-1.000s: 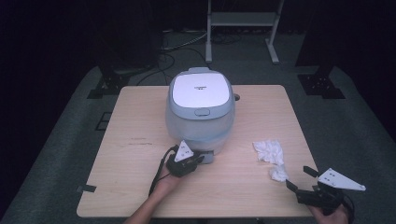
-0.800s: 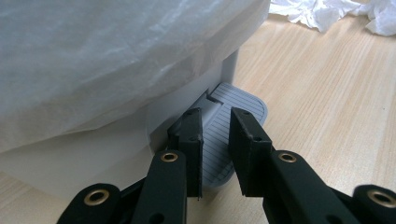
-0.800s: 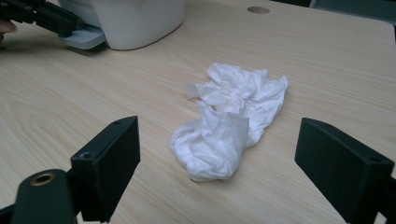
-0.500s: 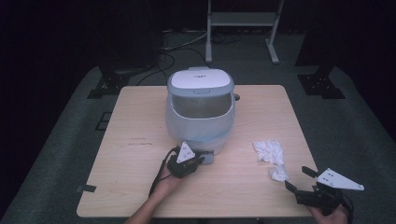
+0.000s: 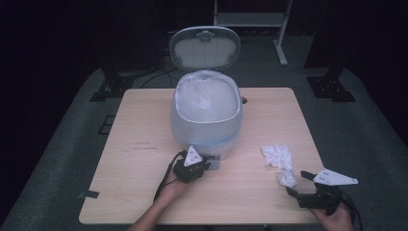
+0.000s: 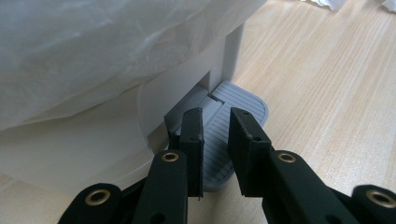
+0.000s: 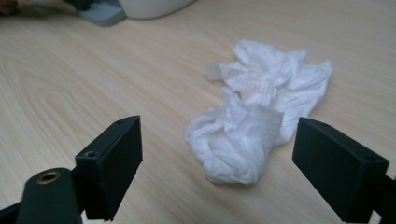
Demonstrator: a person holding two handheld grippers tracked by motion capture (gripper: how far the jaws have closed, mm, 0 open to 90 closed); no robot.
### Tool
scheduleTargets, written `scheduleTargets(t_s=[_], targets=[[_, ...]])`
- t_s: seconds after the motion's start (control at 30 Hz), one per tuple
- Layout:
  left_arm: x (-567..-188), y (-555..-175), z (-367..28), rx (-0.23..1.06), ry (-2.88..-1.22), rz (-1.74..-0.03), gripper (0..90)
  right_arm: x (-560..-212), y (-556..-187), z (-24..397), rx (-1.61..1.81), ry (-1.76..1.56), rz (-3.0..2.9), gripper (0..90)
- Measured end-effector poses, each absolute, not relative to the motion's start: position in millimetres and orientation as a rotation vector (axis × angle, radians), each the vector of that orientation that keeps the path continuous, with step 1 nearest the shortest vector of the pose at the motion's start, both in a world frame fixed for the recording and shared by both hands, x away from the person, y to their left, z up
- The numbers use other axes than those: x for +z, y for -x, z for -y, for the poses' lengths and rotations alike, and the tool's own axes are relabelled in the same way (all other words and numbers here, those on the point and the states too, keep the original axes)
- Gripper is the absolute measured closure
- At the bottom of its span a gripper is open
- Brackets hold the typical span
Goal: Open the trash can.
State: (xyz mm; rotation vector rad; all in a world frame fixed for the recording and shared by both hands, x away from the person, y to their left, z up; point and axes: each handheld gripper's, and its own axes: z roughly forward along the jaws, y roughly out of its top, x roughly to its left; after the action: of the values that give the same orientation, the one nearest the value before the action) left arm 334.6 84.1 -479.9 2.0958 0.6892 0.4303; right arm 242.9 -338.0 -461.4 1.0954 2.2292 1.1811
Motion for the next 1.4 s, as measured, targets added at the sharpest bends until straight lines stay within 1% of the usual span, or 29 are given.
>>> scheduleTargets(t_s=[0.03, 0.07, 0.13, 0.17, 0.2, 0.3, 0.33, 0.37, 0.4, 0.43, 0.53, 0.67, 0.77, 0.87, 1.4], targets=[[-480, -335, -84, 0.426, -2.094, -0.691, 75.6, -463, -245, 337, 1.182, -1.090, -2.250, 22.9], [-480, -335, -84, 0.426, -2.094, -0.691, 75.6, -465, -247, 337, 1.179, -1.074, -2.270, 25.0], [-480, -335, -85, 0.422, -2.096, -0.695, 75.6, -468, -252, 335, 1.135, -1.064, -2.293, 26.1], [-480, -335, -85, 0.420, -2.095, -0.697, 75.6, -469, -254, 334, 1.124, -1.062, -2.307, 30.2], [-480, -335, -85, 0.420, -2.095, -0.697, 75.6, -469, -254, 334, 1.124, -1.062, -2.307, 30.2], [-480, -335, -85, 0.420, -2.093, -0.701, 75.6, -472, -262, 332, 1.056, -1.051, -2.350, 45.5], [-480, -335, -85, 0.420, -2.093, -0.701, 75.6, -472, -262, 332, 1.056, -1.051, -2.350, 45.5], [-480, -335, -85, 0.418, -2.091, -0.701, 75.6, -473, -263, 331, 1.035, -1.041, -2.352, 51.6], [-480, -335, -85, 0.418, -2.091, -0.701, 75.6, -473, -263, 331, 1.035, -1.041, -2.352, 51.6], [-480, -336, -85, 0.416, -2.089, -0.703, 75.6, -473, -263, 332, 1.028, -1.043, -2.352, 57.6], [-480, -336, -85, 0.414, -2.089, -0.702, 75.6, -473, -263, 333, 1.028, -1.048, -2.350, 65.5], [-480, -336, -85, 0.414, -2.089, -0.701, 75.6, -471, -262, 334, 1.020, -1.061, -2.345, 73.1], [-480, -336, -85, 0.415, -2.089, -0.701, 75.6, -468, -262, 334, 1.006, -1.063, -2.344, 77.0], [-480, -336, -85, 0.415, -2.089, -0.700, 75.6, -461, -261, 334, 1.023, -1.064, -2.333, 78.6], [-480, -336, -85, 0.410, -2.092, -0.700, 75.6, -422, -256, 337, 1.191, -1.072, -2.287, 80.4]])
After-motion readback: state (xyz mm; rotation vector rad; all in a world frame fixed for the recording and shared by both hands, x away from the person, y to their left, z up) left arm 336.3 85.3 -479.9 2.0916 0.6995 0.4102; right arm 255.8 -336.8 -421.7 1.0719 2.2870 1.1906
